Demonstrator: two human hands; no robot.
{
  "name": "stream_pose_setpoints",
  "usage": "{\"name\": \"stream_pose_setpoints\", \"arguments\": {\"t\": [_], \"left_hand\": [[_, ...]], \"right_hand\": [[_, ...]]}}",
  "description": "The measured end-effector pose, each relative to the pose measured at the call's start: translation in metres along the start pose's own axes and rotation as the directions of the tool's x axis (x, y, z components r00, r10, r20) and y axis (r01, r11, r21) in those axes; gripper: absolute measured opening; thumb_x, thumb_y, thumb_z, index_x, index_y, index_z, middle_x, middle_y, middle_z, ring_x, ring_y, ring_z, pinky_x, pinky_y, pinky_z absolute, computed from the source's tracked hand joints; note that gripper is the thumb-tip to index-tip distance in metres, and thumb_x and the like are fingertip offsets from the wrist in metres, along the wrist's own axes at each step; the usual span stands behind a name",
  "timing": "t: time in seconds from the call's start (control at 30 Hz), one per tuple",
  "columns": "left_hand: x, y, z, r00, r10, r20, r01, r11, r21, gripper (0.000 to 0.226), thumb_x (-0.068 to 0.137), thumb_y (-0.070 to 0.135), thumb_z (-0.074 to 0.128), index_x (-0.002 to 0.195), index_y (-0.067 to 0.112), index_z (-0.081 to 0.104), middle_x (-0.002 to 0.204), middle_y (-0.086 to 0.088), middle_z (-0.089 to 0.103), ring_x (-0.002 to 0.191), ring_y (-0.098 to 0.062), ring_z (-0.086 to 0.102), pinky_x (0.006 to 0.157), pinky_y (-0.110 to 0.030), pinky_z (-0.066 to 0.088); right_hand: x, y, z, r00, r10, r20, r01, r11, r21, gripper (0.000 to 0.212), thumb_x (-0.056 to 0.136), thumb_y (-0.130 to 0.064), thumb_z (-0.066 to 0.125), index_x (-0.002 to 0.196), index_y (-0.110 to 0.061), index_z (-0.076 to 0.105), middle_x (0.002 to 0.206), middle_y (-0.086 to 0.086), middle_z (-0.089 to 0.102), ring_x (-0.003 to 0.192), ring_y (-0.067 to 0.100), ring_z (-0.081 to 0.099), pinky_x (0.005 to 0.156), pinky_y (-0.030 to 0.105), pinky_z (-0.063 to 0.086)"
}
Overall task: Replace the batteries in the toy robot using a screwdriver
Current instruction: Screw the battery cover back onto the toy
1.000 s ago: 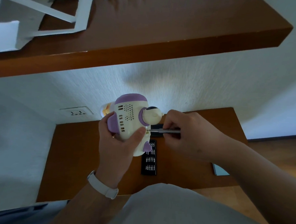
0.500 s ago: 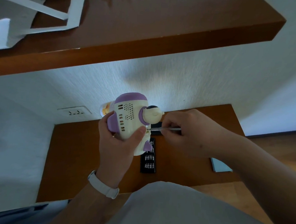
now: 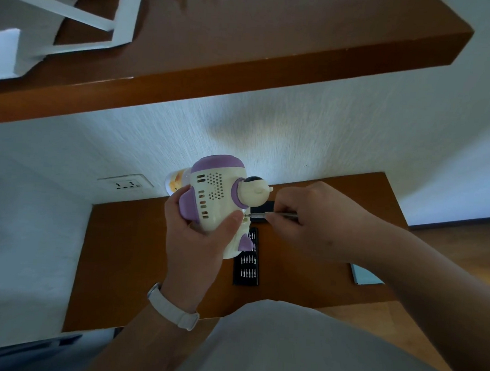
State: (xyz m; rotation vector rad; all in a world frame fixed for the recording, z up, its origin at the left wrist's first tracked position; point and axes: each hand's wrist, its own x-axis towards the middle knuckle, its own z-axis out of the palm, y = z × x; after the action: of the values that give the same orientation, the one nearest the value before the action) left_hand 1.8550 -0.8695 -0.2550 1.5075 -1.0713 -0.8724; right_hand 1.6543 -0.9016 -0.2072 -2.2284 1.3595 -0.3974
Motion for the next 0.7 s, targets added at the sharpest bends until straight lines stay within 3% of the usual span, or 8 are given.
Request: {"name": "stream_pose_setpoints", "arguments": {"t": [0.17, 0.33, 0.53, 0.6, 0.7], "left_hand": [[-0.0004, -0.0006, 0.0014, 1.0, -0.001, 0.008, 0.001, 1.0, -0.003, 0.082, 0.056, 0.048, 0.082, 0.126, 0.032, 0.042, 0.119, 0.008, 0.062, 0.103, -0.008, 0.067, 0.067, -0.021, 0.06], [0.0011, -0.0001, 0.0018, 1.0, -0.005, 0.017, 0.006, 1.0, -0.006, 0.084, 0.053, 0.054, 0.081, 0.125, 0.032, 0.042, 0.119, 0.008, 0.063, 0.103, -0.009, 0.067, 0.066, -0.02, 0.059], [0.0054, 0.0006, -0.0009, 1.0, 0.004, 0.017, -0.004, 1.0, -0.008, 0.071, 0.053, 0.055, 0.082, 0.111, 0.05, 0.042, 0.114, 0.014, 0.063, 0.1, -0.003, 0.067, 0.066, -0.022, 0.06], [0.0061, 0.0009, -0.0019, 1.0, -0.001, 0.012, 0.001, 1.0, -0.017, 0.072, 0.053, 0.055, 0.082, 0.113, 0.049, 0.043, 0.115, 0.012, 0.064, 0.1, -0.005, 0.068, 0.068, -0.023, 0.06], [0.0072, 0.0003, -0.0034, 1.0, 0.015, 0.007, -0.015, 1.0, -0.006, 0.079, 0.053, 0.054, 0.082, 0.12, 0.039, 0.043, 0.118, 0.008, 0.064, 0.102, -0.009, 0.068, 0.068, -0.024, 0.061]], "right_hand": [[0.0001, 0.0, -0.0011, 0.999, -0.024, -0.025, 0.026, 0.996, 0.085, 0.01, 0.088, -0.034, 0.062, 0.083, -0.029, 0.054, 0.06, -0.011, 0.056, 0.05, 0.008, 0.053, 0.051, 0.012, 0.044], [0.0001, 0.0012, -0.0034, 0.999, -0.044, -0.015, 0.045, 0.997, 0.07, 0.017, 0.088, -0.019, 0.065, 0.086, -0.03, 0.051, 0.062, -0.014, 0.054, 0.054, 0.009, 0.055, 0.052, 0.016, 0.045], [0.0033, 0.001, -0.0003, 1.0, -0.024, -0.01, 0.024, 0.999, 0.041, 0.013, 0.092, -0.029, 0.061, 0.082, -0.025, 0.055, 0.058, -0.01, 0.054, 0.058, 0.006, 0.056, 0.054, 0.008, 0.042], [0.0042, 0.0007, 0.0018, 1.0, -0.003, -0.016, 0.003, 1.0, 0.015, 0.019, 0.094, -0.037, 0.056, 0.082, -0.022, 0.059, 0.058, -0.006, 0.056, 0.047, 0.011, 0.05, 0.056, 0.012, 0.042], [0.0046, -0.0025, 0.0041, 1.0, -0.002, -0.02, 0.002, 0.999, 0.039, 0.024, 0.095, -0.04, 0.052, 0.085, -0.022, 0.064, 0.06, -0.005, 0.058, 0.046, 0.01, 0.05, 0.056, 0.017, 0.043]]}}
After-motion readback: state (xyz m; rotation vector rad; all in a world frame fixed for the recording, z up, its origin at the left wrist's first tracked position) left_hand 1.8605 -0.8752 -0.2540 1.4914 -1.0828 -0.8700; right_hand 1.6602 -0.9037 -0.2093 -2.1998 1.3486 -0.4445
